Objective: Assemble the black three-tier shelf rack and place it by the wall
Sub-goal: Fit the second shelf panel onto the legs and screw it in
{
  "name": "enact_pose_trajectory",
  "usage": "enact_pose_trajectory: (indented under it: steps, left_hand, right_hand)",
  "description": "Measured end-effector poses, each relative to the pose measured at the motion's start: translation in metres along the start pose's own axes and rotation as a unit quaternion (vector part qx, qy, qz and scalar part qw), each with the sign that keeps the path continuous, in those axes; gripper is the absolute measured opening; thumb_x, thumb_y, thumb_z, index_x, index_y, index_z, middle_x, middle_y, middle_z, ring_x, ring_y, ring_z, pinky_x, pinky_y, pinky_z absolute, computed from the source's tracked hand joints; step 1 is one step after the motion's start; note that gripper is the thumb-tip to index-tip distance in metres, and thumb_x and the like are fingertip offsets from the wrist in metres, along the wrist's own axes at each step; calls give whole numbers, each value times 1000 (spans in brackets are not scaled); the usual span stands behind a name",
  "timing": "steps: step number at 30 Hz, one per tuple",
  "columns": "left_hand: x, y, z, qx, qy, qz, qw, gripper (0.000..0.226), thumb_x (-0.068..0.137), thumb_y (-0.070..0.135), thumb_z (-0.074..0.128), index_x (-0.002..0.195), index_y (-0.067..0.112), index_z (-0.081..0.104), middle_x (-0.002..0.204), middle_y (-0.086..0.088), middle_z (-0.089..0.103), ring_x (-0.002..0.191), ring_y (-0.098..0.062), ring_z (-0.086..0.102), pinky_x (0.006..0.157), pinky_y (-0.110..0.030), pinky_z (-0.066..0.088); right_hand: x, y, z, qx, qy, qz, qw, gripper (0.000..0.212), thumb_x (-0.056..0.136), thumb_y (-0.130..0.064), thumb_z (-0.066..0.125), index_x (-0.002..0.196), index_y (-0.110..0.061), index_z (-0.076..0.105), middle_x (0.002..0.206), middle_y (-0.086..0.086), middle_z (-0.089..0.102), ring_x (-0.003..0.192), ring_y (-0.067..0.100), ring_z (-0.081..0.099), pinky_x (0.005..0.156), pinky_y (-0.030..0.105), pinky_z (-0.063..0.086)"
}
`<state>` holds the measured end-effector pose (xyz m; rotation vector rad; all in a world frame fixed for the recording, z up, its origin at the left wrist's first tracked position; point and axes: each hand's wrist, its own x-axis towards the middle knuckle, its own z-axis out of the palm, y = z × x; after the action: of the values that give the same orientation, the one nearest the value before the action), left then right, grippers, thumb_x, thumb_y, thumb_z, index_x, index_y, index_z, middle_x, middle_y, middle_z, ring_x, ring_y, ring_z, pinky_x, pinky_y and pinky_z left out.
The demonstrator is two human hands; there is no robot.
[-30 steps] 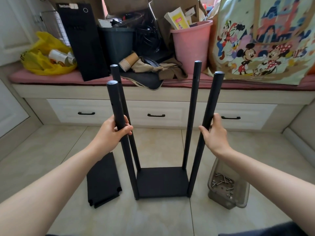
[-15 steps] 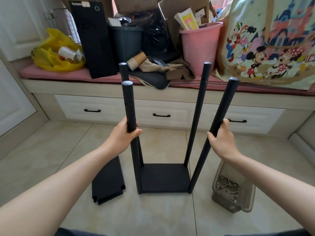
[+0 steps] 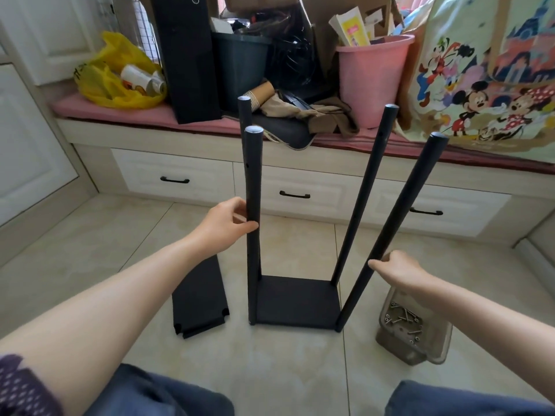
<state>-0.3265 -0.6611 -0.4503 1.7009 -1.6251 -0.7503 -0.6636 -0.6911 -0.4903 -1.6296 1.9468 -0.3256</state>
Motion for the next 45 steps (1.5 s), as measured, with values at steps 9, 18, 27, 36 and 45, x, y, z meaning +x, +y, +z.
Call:
enact_pose_trajectory:
  steps: [9,18,27,36,45]
  left_hand:
    - [-22,-89,-36,-17,27,-81,996,11,97,12,66,106,18,64,104,-3,71,98,-16,68,76,-32,61]
    - [-45,-234,-24,-18,39,-273,961,12,95,8,64,98,19,63,100,-9,71,96,-24,69,75,-33,57]
    - [-45,-332,39,-28,20,-386,922,25,99,12,59,124,8,60,124,-10,64,113,-25,59,97,-33,48]
    - [-37,-355,92,-112,35,-455,883,38,97,9,57,135,5,52,130,-11,62,107,-24,58,89,-29,44]
    - [-42,-348,100,-211,88,-486,844,39,96,17,64,130,3,48,124,-8,62,113,-26,61,101,-39,49]
  right_hand:
    - [-4,-17,106,-73,-117,-19,990,40,100,-29,53,130,-4,46,122,12,59,103,25,57,81,31,46]
    - [15,-62,245,-80,-246,-59,964,31,99,-29,52,123,-9,48,122,9,57,107,24,55,80,27,40]
    - [46,-93,362,-64,-376,-77,921,53,101,-30,50,147,-11,33,124,10,62,103,17,57,89,24,41]
    - [79,-113,409,15,-319,-13,948,35,100,-23,52,125,-1,43,112,13,58,91,23,54,72,31,43]
    - [77,-112,414,116,-330,47,936,28,97,-29,60,119,-12,55,110,4,61,99,24,60,94,44,55]
